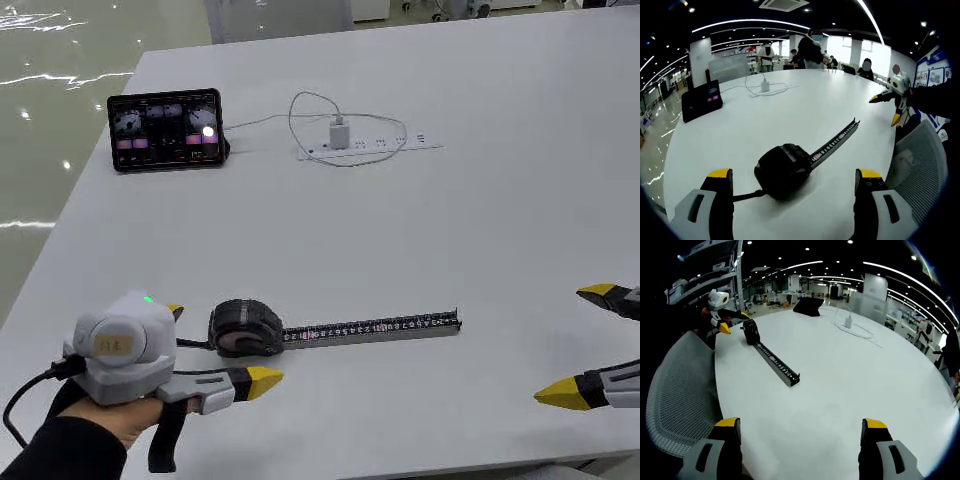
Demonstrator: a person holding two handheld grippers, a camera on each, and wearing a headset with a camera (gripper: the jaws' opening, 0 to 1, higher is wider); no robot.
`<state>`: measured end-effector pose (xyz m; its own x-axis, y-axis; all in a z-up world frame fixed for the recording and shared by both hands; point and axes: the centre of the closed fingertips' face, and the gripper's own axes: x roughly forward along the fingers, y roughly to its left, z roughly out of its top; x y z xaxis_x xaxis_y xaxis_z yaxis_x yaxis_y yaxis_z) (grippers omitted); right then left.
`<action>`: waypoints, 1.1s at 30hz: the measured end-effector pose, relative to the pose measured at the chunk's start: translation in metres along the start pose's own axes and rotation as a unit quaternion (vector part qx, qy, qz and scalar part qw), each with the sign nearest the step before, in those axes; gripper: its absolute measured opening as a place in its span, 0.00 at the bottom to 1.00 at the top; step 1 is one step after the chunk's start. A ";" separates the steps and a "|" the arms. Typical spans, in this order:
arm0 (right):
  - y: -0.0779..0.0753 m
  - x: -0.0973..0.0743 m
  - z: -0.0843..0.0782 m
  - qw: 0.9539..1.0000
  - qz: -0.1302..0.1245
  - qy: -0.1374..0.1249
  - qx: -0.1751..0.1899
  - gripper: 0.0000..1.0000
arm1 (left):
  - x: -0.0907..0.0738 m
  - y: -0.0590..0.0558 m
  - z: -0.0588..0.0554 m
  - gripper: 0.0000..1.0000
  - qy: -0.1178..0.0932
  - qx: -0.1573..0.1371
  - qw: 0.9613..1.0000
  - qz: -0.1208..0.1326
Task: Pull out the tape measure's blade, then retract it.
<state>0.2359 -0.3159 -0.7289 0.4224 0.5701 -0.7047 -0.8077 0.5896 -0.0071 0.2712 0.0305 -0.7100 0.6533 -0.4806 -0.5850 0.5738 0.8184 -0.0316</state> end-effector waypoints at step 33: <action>-0.001 0.051 0.048 0.986 0.067 0.067 -0.139 0.99 | 0.032 0.001 0.009 0.99 -0.085 -0.086 0.983 0.138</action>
<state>0.2780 -0.2601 -0.7312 0.2611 0.5399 -0.8002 -0.9420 0.3237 -0.0890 0.2972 0.0134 -0.7210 0.8540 -0.2666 -0.4467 0.2805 0.9592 -0.0363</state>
